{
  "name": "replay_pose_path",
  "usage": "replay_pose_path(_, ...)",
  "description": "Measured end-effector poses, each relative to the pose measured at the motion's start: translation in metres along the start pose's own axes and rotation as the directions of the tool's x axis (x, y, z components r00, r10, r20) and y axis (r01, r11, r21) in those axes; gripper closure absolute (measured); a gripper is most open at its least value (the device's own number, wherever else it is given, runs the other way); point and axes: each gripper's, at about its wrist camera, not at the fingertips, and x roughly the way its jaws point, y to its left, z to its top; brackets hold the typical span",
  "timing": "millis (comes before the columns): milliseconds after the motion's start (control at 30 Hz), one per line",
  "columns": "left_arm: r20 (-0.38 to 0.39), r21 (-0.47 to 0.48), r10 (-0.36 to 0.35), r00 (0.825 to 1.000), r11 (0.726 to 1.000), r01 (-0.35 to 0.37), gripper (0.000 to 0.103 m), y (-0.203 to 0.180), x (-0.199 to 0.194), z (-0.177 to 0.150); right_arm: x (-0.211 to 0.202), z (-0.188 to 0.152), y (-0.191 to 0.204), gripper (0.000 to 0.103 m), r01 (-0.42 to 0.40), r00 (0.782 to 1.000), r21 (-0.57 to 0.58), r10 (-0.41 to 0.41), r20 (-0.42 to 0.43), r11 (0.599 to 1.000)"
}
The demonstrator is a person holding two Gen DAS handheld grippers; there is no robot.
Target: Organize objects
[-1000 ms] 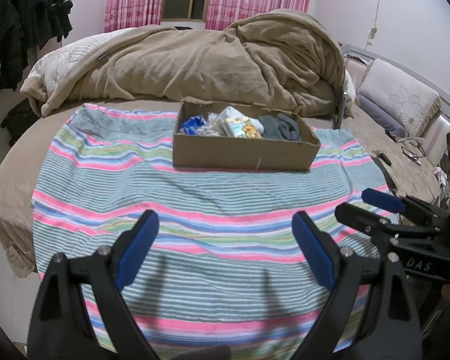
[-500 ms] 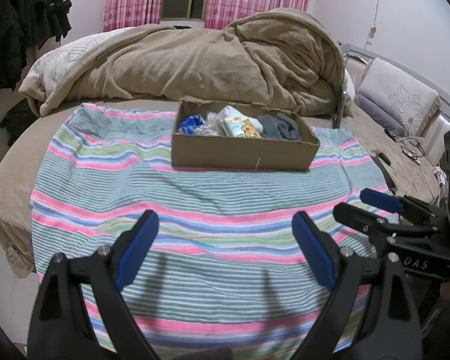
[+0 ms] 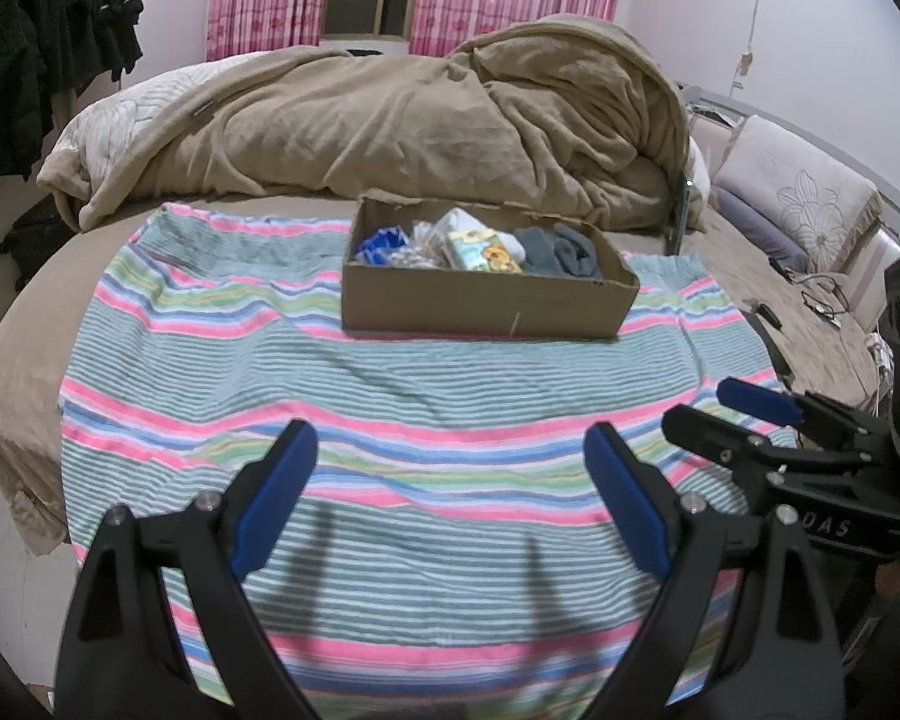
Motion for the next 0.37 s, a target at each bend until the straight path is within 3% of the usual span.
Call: replay_pose_path(367, 0.008, 0.020, -0.006, 1.000, 1.000, 0.006, 0.011, -0.0022, 0.0021, -0.0024, 0.0007, 0.0016, -0.0029, 0.028, 0.006, 1.000, -0.004, -0.006, 0.000, 1.000)
